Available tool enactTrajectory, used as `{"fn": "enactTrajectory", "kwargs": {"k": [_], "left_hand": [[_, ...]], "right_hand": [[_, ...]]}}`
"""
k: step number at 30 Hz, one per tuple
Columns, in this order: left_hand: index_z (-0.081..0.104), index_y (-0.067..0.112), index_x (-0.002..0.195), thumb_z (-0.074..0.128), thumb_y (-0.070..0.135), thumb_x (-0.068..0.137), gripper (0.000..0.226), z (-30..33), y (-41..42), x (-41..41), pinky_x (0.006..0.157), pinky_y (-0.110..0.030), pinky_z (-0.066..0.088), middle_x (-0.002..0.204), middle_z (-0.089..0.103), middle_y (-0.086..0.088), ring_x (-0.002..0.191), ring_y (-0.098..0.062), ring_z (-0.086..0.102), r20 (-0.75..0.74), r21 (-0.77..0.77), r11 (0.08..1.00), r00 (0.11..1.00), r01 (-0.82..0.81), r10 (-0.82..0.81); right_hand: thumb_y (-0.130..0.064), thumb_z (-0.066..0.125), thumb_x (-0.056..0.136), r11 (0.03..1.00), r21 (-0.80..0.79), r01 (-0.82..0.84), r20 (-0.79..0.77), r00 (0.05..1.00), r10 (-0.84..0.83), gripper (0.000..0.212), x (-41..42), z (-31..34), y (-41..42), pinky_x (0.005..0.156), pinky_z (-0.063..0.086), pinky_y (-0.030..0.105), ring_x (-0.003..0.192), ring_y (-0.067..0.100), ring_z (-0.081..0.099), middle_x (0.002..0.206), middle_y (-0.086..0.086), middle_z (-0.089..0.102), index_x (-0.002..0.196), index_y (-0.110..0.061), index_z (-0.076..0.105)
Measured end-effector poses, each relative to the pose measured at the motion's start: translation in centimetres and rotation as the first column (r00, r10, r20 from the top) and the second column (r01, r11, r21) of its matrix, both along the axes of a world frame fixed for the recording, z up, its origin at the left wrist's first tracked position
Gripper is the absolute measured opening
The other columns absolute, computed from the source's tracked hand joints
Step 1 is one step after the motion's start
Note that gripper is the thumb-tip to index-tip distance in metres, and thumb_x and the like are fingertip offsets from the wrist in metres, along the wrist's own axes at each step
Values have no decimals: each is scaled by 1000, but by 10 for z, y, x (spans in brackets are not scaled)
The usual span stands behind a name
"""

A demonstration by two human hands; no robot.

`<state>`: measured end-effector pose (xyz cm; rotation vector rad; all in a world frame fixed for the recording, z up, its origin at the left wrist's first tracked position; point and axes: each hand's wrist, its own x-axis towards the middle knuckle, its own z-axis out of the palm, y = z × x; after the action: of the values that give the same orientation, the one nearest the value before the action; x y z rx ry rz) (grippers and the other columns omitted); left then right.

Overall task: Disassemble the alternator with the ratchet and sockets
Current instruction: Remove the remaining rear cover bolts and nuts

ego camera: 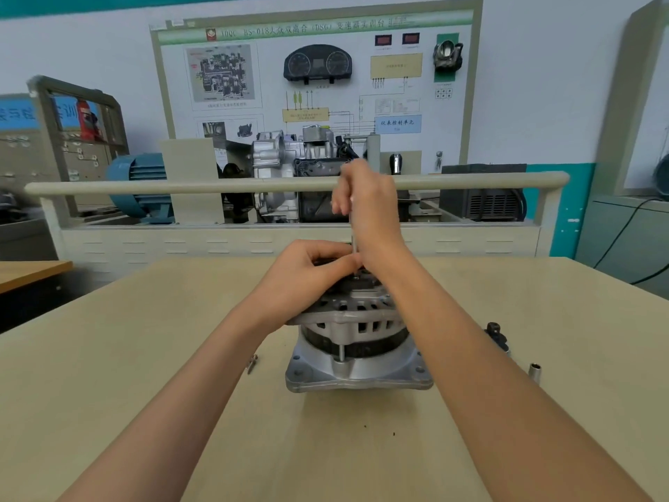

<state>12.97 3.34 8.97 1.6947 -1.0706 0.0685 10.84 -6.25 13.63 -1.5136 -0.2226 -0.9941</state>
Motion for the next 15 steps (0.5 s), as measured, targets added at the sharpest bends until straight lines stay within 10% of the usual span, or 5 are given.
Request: {"fn": "enactTrajectory", "kwargs": {"k": [3,6,11,15], "left_hand": [[75,22,97,60,23,91,17,0,2,5,76,-15,52,90,75,5,86,-9,69,-42,32,999,999,26,-25],[75,21,98,60,24,90,17,0,6,9,78,-16,52,91,75,5,88,-8,70,-72,44,998,996,47,-43],[77,33,69,59,12,89,34,1,8,10,61,-10,48,74,74,8,69,-1,68,-80,18,996,993,83,-82],[67,29,45,54,-5,88,56,2,8,17,46,-8,40,49,63,10,46,3,56,-61,59,998,998,1,3]], "right_hand": [[-18,27,94,825,223,-519,21,849,528,64,4,2,-17,74,43,26,54,19,44,39,3,40,31,-15,39],[-16,27,94,771,248,-586,32,801,598,65,5,3,-15,80,44,27,53,18,45,38,2,41,30,-17,39],[-17,37,93,967,-153,206,58,978,-200,47,-1,-11,4,71,42,26,58,11,47,50,-4,49,47,-11,47],[-28,43,82,329,-525,785,220,498,-839,21,-2,-30,17,89,25,32,87,21,43,88,3,51,84,-11,56]]}}
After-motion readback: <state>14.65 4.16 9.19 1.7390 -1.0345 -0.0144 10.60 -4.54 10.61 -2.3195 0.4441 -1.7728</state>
